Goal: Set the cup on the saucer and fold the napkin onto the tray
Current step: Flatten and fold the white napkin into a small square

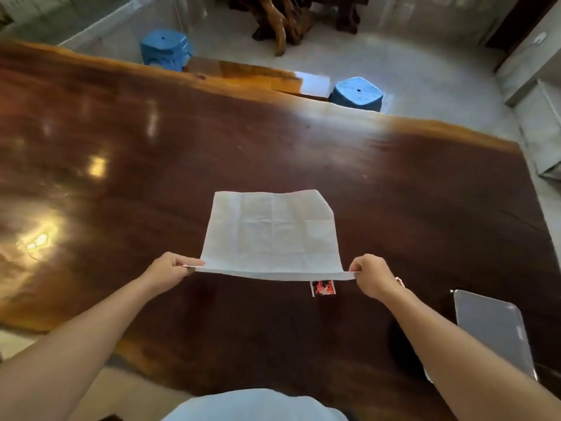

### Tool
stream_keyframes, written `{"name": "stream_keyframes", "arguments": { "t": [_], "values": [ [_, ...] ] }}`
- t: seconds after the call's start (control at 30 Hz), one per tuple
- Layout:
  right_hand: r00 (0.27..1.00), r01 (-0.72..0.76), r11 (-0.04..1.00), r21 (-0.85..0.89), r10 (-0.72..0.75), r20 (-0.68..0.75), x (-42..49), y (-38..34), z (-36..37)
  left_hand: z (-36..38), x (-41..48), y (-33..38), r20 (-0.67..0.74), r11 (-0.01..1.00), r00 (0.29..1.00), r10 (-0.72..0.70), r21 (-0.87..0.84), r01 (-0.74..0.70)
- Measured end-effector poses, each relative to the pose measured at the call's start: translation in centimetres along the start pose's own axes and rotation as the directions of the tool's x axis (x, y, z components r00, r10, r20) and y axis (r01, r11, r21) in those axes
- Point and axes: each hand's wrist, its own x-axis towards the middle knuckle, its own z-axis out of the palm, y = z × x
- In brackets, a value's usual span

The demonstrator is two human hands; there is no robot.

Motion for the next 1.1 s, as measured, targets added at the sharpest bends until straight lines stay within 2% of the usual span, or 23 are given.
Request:
{"name": "stream_keyframes", "arguments": {
  "t": [0.2, 0.33, 0.53, 0.8, 1.0, 1.1],
  "values": [
    [0.995, -0.057, 0.992, 0.109, 0.047, 0.093, 2.3, -0.2, -1.8, -0.1, 2.5, 0.4, -0.026, 0.989, 0.994, -0.110, -0.106, 0.107],
    [0.992, -0.128, 0.938, 0.323, 0.126, 0.027, 4.8, -0.6, -2.3, -0.2, 4.8, 1.8, -0.121, 0.954, 0.971, -0.206, -0.245, 0.172],
    [0.969, -0.181, 0.841, 0.510, 0.241, -0.054, 9.1, -2.1, -1.8, 0.0, 8.7, 2.7, -0.194, 0.950, 0.953, -0.232, -0.257, 0.179],
    [0.944, -0.240, 0.803, 0.545, 0.325, -0.063, 15.8, -4.7, -0.4, -0.1, 14.2, 2.5, -0.173, 0.953, 0.947, -0.272, -0.182, 0.241],
    [0.955, -0.168, 0.869, 0.464, 0.260, -0.140, 19.6, -6.0, 0.9, 0.2, 18.4, 2.0, -0.192, 0.950, 0.935, -0.298, -0.159, 0.270],
    [0.955, -0.182, 0.878, 0.442, 0.266, -0.134, 21.4, -6.4, 2.1, 0.7, 19.9, 2.1, -0.211, 0.960, 0.939, -0.273, -0.129, 0.250]
  ]
}}
